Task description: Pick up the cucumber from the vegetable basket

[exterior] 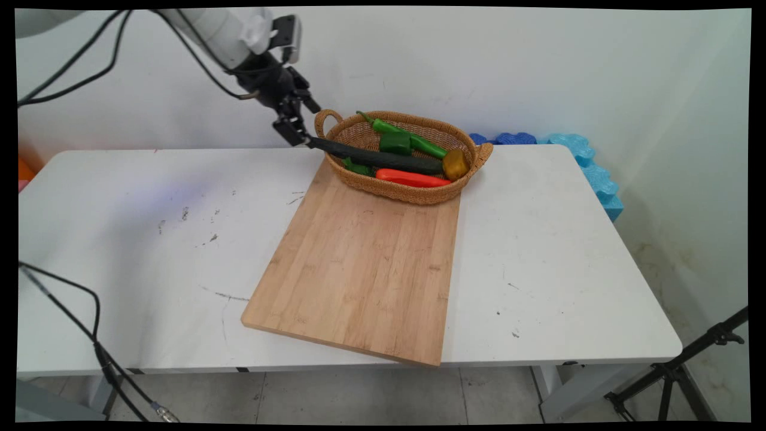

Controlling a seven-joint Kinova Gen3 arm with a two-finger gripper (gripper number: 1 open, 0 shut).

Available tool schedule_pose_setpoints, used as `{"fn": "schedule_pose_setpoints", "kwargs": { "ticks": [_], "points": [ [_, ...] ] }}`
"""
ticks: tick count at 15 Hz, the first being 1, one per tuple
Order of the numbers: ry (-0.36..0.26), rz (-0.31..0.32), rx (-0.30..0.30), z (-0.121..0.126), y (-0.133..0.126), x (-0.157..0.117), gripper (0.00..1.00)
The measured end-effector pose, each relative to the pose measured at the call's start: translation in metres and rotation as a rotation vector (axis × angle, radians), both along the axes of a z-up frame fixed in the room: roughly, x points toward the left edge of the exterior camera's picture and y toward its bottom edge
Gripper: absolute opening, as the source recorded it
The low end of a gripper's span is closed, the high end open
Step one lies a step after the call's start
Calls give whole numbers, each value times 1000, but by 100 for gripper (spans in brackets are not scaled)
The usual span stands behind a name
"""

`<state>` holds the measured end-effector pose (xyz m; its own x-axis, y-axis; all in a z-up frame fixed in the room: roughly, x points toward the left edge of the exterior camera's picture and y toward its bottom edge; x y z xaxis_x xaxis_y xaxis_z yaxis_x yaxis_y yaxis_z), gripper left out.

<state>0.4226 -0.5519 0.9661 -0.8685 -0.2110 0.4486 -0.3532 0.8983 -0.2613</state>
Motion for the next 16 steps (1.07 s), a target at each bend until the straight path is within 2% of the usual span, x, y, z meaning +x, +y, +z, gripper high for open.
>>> {"fn": "schedule_pose_setpoints", "kwargs": {
  "ticks": [6, 16],
  "points": [
    [-13, -6, -4, -24, -44, -34, 100],
    [-11, 17, 18, -67, -81, -60, 100]
  ]
}}
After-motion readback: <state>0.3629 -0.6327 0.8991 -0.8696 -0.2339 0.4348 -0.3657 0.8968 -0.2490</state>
